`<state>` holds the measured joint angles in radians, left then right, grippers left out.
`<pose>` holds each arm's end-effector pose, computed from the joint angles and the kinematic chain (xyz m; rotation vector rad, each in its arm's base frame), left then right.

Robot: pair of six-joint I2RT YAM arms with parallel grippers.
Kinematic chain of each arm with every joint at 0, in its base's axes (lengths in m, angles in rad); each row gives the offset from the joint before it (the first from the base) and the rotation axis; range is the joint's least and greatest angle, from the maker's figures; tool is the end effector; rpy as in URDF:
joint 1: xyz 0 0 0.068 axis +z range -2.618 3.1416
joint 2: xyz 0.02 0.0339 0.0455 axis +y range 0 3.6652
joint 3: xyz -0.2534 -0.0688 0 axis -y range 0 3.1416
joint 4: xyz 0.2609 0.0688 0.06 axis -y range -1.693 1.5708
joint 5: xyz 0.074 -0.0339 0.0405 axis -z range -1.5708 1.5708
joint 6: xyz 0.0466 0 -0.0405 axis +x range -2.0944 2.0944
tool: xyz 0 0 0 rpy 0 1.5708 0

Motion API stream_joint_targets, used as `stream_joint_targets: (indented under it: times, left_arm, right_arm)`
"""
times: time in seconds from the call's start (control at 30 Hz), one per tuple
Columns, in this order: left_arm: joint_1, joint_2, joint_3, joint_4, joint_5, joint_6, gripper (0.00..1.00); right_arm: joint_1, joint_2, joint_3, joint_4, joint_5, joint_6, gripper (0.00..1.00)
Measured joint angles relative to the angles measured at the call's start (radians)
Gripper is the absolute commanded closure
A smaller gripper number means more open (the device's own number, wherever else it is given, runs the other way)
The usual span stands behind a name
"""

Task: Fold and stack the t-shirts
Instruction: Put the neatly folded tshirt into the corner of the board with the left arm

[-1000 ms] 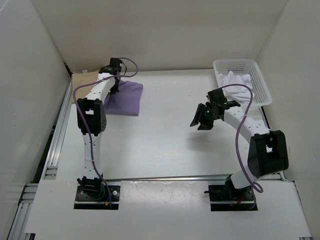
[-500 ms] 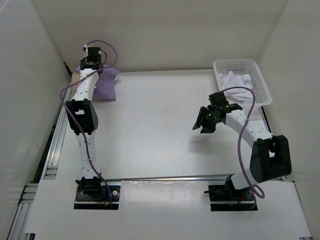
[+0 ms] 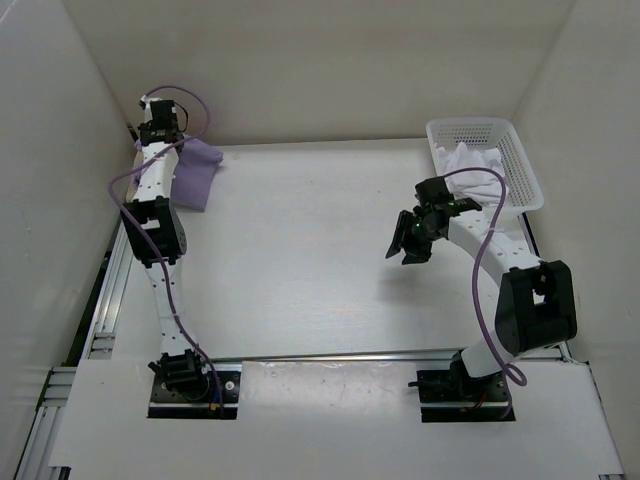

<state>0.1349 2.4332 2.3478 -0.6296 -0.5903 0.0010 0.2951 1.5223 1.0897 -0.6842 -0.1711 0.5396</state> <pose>0.5540 0.1014 0.2420 -0.4566 2.1992 0.7437 0.3061 0.1013 0.2039 0.2819 2.7425 0.4742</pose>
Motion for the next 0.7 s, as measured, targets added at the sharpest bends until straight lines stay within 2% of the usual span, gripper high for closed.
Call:
stream_joint_targets:
  times: [0.1, 0.23, 0.43, 0.7]
  left_arm:
    - [0.014, 0.071, 0.026, 0.023, -0.006, 0.008, 0.32]
    - [0.037, 0.172, 0.068, 0.078, -0.065, 0.005, 0.17]
    - [0.076, 0.237, 0.109, 0.185, -0.174, 0.003, 0.15]
    - [0.107, 0.157, 0.056, 0.312, -0.237, 0.002, 0.15]
  right_arm:
    - [0.0, 0.017, 0.02, -0.018, 0.004, -0.004, 0.47]
    - [0.0, 0.026, 0.038, -0.033, 0.005, -0.006, 0.47]
    - [0.002, 0.039, 0.065, -0.046, 0.004, -0.01, 0.46]
    - [0.004, 0.04, 0.124, -0.063, -0.005, -0.02, 0.44]
